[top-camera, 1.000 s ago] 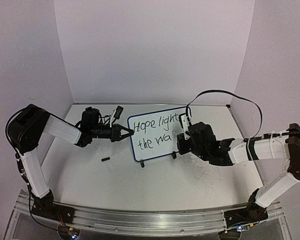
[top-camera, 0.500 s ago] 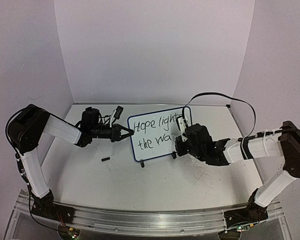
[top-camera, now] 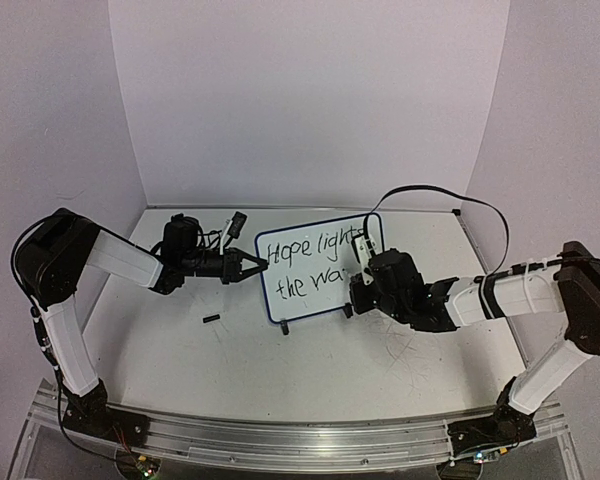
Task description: Write a sentence on the whiteboard
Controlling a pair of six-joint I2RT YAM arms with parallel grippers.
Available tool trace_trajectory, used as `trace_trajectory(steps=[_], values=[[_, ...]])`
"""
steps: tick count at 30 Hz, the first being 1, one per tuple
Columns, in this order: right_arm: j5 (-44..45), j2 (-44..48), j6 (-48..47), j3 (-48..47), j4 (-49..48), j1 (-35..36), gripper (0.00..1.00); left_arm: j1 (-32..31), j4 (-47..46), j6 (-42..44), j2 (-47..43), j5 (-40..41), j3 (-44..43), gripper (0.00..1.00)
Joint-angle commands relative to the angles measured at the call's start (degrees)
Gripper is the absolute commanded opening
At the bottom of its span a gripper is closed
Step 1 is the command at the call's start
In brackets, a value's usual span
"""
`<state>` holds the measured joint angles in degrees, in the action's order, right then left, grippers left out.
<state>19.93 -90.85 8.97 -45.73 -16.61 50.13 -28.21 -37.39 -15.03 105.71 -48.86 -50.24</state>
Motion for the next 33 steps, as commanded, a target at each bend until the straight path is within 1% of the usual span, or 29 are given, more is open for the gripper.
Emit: trace_trajectory(steps=[1, 9, 19, 33], values=[[-0.6, 0.1, 1.6, 1.1, 0.3, 0.1, 0.00, -0.7, 6.0, 3.9, 0.4, 2.6, 0.0, 0.00], [-0.7, 0.1, 1.3, 1.4, 1.3, 0.1, 0.00, -0.7, 6.0, 3.9, 0.4, 2.5, -0.1, 0.00], [3.9, 1.0, 1.3, 0.6, 2.5, -0.6, 0.00, -0.7, 6.0, 3.9, 0.4, 2.5, -0.1, 0.00], [4.9, 0.8, -1.8, -2.5, -0.8, -1.6, 0.00, -0.7, 6.1, 4.0, 0.3, 2.6, 0.0, 0.00]])
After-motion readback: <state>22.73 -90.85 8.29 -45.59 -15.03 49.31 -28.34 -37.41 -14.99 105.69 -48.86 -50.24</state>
